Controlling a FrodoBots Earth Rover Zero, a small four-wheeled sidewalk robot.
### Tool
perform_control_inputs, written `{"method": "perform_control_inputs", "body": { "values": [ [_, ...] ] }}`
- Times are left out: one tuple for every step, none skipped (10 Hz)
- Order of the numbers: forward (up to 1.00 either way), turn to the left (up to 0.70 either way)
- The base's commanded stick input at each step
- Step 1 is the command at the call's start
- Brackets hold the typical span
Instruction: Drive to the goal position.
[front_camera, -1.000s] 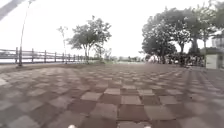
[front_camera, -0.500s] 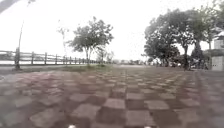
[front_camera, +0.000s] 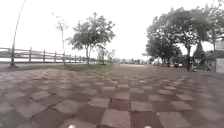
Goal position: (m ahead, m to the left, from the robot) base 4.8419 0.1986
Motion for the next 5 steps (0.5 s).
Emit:
{"method": "perform_control_inputs", "body": {
  "values": [
    [0.85,0.0],
    [0.85,0.0],
    [0.85,0.0],
    [0.85,0.0],
    [0.85,0.0]
  ]
}}
